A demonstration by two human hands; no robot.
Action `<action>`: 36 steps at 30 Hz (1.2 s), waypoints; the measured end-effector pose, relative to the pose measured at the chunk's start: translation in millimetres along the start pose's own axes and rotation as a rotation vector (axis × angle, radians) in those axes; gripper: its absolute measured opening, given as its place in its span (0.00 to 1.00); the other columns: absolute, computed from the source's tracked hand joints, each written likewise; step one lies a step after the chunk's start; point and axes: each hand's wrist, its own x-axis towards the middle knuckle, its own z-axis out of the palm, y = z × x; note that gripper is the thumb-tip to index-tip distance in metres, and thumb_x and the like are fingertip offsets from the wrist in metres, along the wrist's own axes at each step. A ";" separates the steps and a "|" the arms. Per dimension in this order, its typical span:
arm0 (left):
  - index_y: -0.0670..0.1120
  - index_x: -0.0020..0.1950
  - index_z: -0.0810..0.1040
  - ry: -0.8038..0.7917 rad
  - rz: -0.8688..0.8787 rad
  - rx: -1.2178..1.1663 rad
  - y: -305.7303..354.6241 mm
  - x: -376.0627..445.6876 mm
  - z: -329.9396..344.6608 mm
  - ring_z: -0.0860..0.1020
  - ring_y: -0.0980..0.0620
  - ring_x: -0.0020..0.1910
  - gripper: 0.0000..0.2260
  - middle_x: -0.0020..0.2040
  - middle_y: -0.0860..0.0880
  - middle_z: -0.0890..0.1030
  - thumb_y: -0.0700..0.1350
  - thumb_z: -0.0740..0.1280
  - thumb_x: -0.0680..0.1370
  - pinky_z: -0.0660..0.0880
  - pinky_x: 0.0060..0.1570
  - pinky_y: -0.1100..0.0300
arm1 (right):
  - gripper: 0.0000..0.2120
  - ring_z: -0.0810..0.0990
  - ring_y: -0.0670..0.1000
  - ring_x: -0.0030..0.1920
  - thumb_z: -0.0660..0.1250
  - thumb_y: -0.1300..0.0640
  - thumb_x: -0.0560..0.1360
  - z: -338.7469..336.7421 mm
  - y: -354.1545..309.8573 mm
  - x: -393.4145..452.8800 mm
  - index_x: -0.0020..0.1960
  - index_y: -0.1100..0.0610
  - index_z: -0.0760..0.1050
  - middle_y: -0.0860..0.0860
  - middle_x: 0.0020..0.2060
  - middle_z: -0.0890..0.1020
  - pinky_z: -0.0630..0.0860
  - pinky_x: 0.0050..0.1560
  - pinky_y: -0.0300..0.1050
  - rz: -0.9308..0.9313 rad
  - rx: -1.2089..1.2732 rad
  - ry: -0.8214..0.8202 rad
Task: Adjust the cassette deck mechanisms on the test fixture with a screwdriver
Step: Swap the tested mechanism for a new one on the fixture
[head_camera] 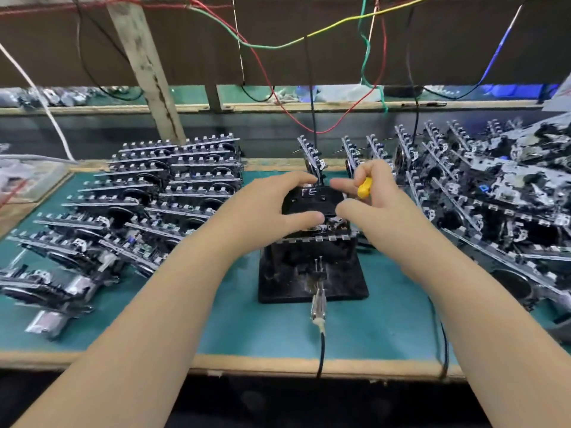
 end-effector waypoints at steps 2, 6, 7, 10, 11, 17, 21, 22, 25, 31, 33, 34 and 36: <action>0.61 0.72 0.70 -0.025 -0.021 -0.020 -0.4 5.0 -3.3 0.72 0.60 0.68 0.30 0.69 0.61 0.76 0.63 0.73 0.72 0.66 0.62 0.63 | 0.16 0.80 0.55 0.57 0.63 0.61 0.76 1.6 -1.0 0.7 0.46 0.43 0.59 0.42 0.61 0.79 0.76 0.57 0.56 0.002 -0.015 0.069; 0.62 0.71 0.71 -0.057 -0.048 -0.111 -1.9 11.6 -7.4 0.74 0.60 0.66 0.30 0.65 0.58 0.78 0.61 0.76 0.70 0.68 0.62 0.60 | 0.14 0.79 0.50 0.45 0.62 0.58 0.76 4.6 4.1 -0.2 0.47 0.44 0.57 0.45 0.58 0.79 0.71 0.40 0.44 -0.003 -0.191 0.107; 0.62 0.71 0.71 -0.056 -0.048 -0.113 -2.4 12.6 -6.7 0.74 0.60 0.65 0.30 0.64 0.59 0.78 0.62 0.75 0.71 0.69 0.63 0.59 | 0.14 0.78 0.49 0.42 0.62 0.58 0.76 5.2 4.8 0.0 0.48 0.45 0.58 0.47 0.58 0.79 0.70 0.39 0.44 -0.006 -0.197 0.101; 0.64 0.70 0.71 -0.056 -0.051 -0.108 -3.3 14.5 -5.0 0.73 0.60 0.66 0.30 0.64 0.60 0.77 0.63 0.75 0.70 0.70 0.66 0.55 | 0.13 0.77 0.50 0.40 0.59 0.60 0.78 4.1 2.7 2.5 0.46 0.44 0.59 0.49 0.59 0.79 0.69 0.37 0.45 0.044 -0.038 0.098; 0.64 0.70 0.71 -0.057 -0.049 -0.109 -3.8 15.3 -4.7 0.73 0.60 0.66 0.30 0.65 0.61 0.77 0.63 0.75 0.70 0.70 0.67 0.54 | 0.14 0.79 0.51 0.44 0.58 0.61 0.78 3.1 2.2 4.0 0.45 0.44 0.59 0.47 0.60 0.79 0.69 0.38 0.45 0.064 0.023 0.096; 0.62 0.70 0.72 -0.058 -0.032 -0.170 -4.4 19.2 -0.1 0.73 0.60 0.66 0.30 0.65 0.60 0.78 0.63 0.75 0.70 0.69 0.70 0.50 | 0.15 0.78 0.51 0.54 0.58 0.65 0.77 1.3 3.9 8.1 0.47 0.45 0.61 0.43 0.60 0.79 0.71 0.49 0.44 0.061 0.225 0.067; 0.61 0.70 0.73 -0.055 -0.019 -0.190 -2.8 21.3 0.5 0.74 0.62 0.66 0.29 0.66 0.60 0.77 0.61 0.76 0.70 0.69 0.70 0.55 | 0.16 0.79 0.50 0.63 0.57 0.69 0.77 -2.5 4.4 9.1 0.49 0.48 0.61 0.49 0.61 0.80 0.70 0.62 0.47 0.010 0.417 0.099; 0.61 0.69 0.74 -0.037 -0.017 -0.203 -2.5 21.4 0.2 0.74 0.64 0.64 0.28 0.65 0.60 0.78 0.61 0.76 0.70 0.70 0.68 0.59 | 0.16 0.79 0.49 0.64 0.57 0.69 0.77 -3.8 4.0 9.3 0.49 0.48 0.61 0.50 0.62 0.80 0.70 0.65 0.47 -0.013 0.472 0.095; 0.56 0.69 0.74 0.151 -0.059 -0.449 2.6 18.4 -3.9 0.76 0.70 0.58 0.24 0.61 0.60 0.80 0.55 0.74 0.75 0.71 0.59 0.72 | 0.15 0.78 0.46 0.66 0.62 0.61 0.70 -6.9 2.1 10.4 0.49 0.48 0.61 0.49 0.65 0.78 0.70 0.68 0.46 -0.062 0.529 0.082; 0.43 0.74 0.66 0.371 -0.057 -1.349 17.9 9.7 -4.2 0.82 0.47 0.59 0.26 0.61 0.44 0.82 0.44 0.68 0.78 0.78 0.61 0.51 | 0.26 0.81 0.45 0.63 0.77 0.46 0.66 -2.0 -0.9 19.7 0.50 0.48 0.61 0.47 0.63 0.81 0.73 0.66 0.50 -0.074 0.368 -0.138; 0.47 0.73 0.66 0.352 -0.061 -1.364 18.2 4.3 0.8 0.81 0.43 0.62 0.28 0.61 0.43 0.82 0.39 0.69 0.74 0.78 0.62 0.51 | 0.26 0.84 0.47 0.58 0.78 0.50 0.69 -0.6 -0.1 24.4 0.49 0.50 0.61 0.48 0.57 0.85 0.77 0.64 0.50 -0.123 0.353 -0.131; 0.48 0.72 0.67 0.337 -0.075 -1.347 15.0 1.4 2.3 0.81 0.44 0.62 0.28 0.61 0.43 0.82 0.39 0.69 0.74 0.78 0.62 0.52 | 0.26 0.85 0.48 0.56 0.79 0.52 0.69 -2.8 0.2 26.5 0.49 0.50 0.61 0.49 0.56 0.85 0.78 0.63 0.51 -0.138 0.330 -0.120; 0.50 0.69 0.72 0.314 -0.129 -1.221 7.3 -4.6 0.7 0.80 0.48 0.63 0.22 0.64 0.45 0.81 0.43 0.69 0.74 0.76 0.65 0.53 | 0.27 0.85 0.51 0.55 0.80 0.46 0.66 -10.4 -1.6 30.1 0.47 0.48 0.61 0.47 0.57 0.85 0.77 0.64 0.55 -0.145 0.183 -0.119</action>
